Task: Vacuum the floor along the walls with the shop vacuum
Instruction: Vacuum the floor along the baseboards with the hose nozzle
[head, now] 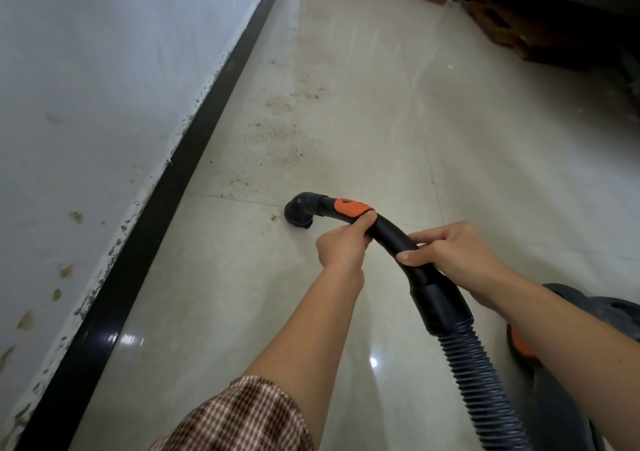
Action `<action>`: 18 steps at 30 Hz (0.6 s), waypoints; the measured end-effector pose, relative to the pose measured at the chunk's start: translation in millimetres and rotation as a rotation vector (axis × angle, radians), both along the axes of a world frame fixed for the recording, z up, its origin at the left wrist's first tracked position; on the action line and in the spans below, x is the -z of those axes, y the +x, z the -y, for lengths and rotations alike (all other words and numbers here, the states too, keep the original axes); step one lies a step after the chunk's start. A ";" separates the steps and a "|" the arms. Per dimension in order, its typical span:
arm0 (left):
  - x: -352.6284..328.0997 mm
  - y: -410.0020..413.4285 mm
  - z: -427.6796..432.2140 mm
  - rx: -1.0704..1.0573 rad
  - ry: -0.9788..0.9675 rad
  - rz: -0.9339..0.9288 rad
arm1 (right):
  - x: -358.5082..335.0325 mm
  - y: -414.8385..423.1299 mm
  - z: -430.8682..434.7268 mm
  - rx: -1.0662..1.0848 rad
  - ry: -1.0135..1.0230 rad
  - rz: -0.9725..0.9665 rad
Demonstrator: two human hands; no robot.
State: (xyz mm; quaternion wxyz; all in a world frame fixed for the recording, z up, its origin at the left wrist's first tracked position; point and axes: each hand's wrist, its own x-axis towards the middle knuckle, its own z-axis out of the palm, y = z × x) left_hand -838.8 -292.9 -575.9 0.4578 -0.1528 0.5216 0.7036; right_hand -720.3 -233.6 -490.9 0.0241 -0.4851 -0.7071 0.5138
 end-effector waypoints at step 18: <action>3.2 -40.2 34.4 -0.113 -0.056 0.003 | 3.6 -49.7 22.2 -0.102 -0.021 -0.009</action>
